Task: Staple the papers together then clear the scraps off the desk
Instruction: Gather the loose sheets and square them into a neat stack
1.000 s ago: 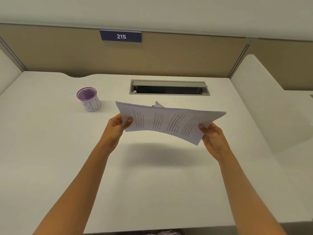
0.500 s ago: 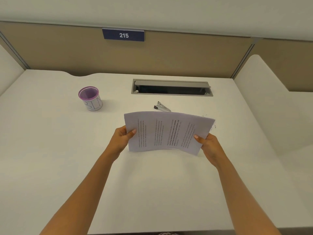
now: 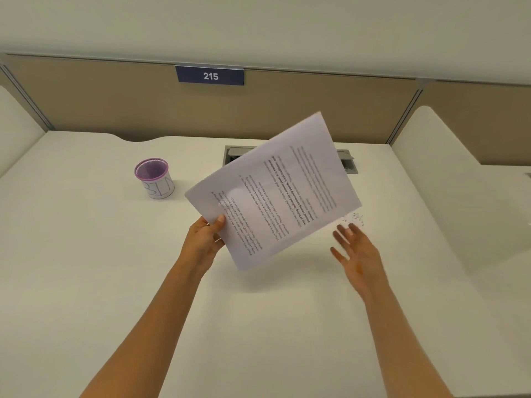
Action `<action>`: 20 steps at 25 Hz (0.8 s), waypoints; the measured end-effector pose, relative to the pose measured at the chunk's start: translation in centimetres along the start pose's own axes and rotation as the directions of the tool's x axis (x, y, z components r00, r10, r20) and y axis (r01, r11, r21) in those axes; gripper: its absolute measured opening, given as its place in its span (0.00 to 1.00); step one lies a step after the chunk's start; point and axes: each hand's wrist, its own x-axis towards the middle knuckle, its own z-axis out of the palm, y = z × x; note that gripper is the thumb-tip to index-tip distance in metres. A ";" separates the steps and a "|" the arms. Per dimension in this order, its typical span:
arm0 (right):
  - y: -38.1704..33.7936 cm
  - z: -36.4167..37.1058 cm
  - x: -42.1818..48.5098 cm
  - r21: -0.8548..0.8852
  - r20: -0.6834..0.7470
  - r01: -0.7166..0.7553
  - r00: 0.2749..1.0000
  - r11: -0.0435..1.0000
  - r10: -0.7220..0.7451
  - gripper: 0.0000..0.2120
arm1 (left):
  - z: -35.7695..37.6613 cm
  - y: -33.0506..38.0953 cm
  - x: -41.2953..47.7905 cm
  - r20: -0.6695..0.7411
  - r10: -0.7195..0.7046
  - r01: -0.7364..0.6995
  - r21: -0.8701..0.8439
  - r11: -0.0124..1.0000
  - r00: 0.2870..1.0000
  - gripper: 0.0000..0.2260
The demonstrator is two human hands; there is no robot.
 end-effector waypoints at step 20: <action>-2.3 6.1 -1.6 -0.408 0.358 0.206 0.932 0.890 -0.051 0.12 | 1.4 4.1 -0.3 0.356 0.091 -0.266 0.480 0.836 0.930 0.26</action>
